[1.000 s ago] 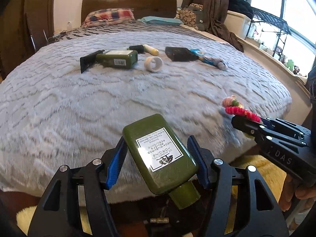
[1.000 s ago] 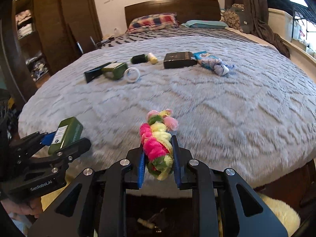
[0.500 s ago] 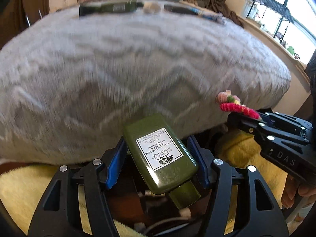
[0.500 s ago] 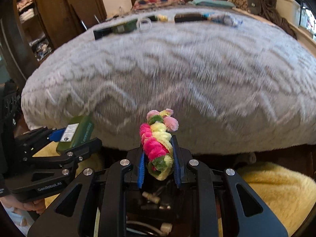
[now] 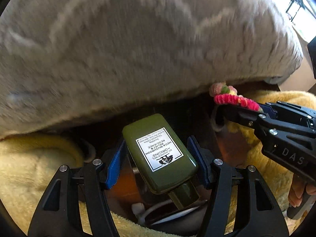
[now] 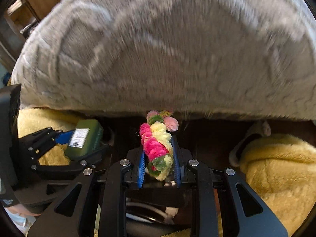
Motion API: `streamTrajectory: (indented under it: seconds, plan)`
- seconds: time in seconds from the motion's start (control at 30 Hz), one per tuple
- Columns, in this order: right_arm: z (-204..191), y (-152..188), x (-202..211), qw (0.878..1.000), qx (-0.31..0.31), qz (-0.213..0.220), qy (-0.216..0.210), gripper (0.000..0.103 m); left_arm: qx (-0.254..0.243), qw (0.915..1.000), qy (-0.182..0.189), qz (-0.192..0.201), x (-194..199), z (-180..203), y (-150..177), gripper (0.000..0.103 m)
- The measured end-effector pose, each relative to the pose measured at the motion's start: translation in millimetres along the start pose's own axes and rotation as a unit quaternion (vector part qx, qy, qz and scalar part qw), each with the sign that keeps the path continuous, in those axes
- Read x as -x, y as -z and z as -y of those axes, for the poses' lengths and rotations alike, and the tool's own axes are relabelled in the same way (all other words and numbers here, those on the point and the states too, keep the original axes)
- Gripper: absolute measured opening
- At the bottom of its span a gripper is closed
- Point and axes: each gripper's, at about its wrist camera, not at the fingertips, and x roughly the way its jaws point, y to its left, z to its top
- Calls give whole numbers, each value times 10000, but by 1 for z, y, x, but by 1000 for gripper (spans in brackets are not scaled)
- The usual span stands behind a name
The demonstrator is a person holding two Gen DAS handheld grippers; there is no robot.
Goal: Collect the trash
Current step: 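Lower both tools to the bin and release the bottle and toy, then grasp the white tape roll with the left tool while the right tool grasps the blue cloth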
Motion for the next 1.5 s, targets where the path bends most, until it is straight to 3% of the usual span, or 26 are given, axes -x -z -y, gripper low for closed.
streamTrajectory:
  seconds: [0.37, 0.47, 0.53, 0.73, 0.93, 1.23, 1.5]
  plan:
    - [10, 10, -17, 9992, -189, -306, -161, 27, -34, 9987, 62, -504, -28, 1, 2, 59]
    - [9, 7, -14, 9994, -191, -255, -94, 29, -39, 9986, 59, -524, -28, -1, 7, 67]
    - [9, -3, -13, 9996, -214, -201, -53, 39, -37, 9987, 62, -499, -24, -1, 6, 72]
    - [12, -11, 4, 9996, -267, 59, 17, 56, -52, 9992, 70, -380, -10, 3, 3, 80]
    - [9, -28, 58, 9962, -240, 817, 204, 78, -35, 9998, 147, 89, 35, 4, -8, 86]
    - [26, -74, 133, 9806, -259, 1841, 624, 81, -78, 9928, -115, 1187, 116, -8, -51, 87]
    - [64, -135, 143, 9680, -479, 2209, 1089, 81, -98, 9850, -368, 1686, 136, -4, -117, 87]
